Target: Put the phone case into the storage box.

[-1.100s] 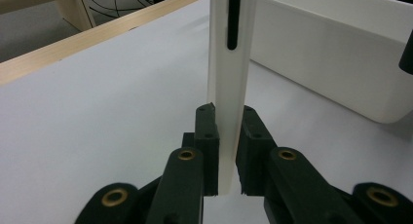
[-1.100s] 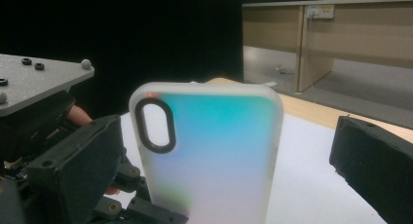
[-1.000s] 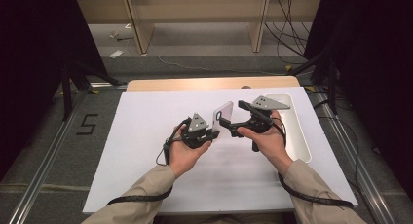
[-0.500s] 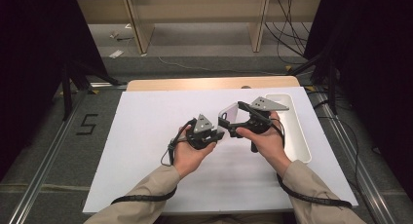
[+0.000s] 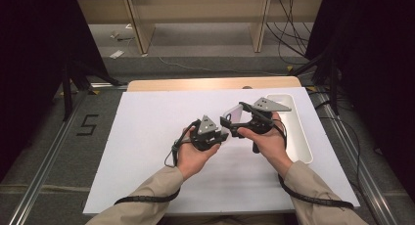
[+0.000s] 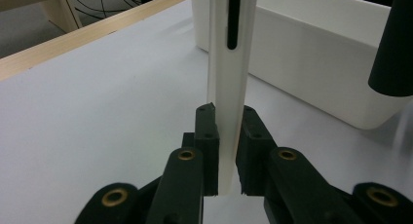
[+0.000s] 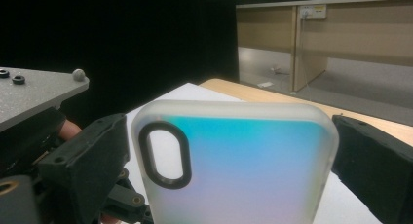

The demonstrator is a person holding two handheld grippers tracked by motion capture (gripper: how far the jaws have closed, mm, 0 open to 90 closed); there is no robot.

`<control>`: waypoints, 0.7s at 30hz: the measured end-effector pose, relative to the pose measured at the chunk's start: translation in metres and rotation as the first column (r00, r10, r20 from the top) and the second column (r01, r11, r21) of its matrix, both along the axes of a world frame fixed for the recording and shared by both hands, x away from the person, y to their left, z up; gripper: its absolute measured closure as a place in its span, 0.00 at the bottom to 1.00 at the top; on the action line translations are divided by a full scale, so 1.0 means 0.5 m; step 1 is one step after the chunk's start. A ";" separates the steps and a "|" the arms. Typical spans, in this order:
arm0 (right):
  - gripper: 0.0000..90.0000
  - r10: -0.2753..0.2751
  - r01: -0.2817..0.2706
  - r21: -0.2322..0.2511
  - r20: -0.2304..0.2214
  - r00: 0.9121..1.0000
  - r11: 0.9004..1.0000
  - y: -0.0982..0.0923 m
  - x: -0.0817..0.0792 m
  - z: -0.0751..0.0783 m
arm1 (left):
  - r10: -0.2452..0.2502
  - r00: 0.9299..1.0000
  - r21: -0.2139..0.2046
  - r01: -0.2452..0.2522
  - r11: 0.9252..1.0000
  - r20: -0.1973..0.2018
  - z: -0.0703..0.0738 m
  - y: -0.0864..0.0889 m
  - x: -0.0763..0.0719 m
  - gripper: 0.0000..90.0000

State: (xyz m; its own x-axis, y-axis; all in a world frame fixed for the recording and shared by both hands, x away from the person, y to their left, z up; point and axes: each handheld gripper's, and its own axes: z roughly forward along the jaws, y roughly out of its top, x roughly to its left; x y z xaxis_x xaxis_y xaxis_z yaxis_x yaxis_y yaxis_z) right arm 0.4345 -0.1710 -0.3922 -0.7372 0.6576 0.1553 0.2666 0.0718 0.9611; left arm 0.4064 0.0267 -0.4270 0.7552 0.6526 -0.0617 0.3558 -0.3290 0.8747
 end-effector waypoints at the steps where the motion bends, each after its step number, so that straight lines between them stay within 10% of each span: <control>1: 0.06 -0.001 0.001 -0.001 -0.002 1.000 1.000 0.000 0.000 0.000 | 0.000 1.000 -0.001 0.000 1.000 0.000 0.000 0.000 0.000 0.90; 21: 0.20 -0.043 0.043 0.012 0.004 0.999 0.999 -0.004 -0.008 -0.001 | 0.007 1.000 -0.015 -0.007 1.000 -0.002 0.001 0.001 0.000 0.90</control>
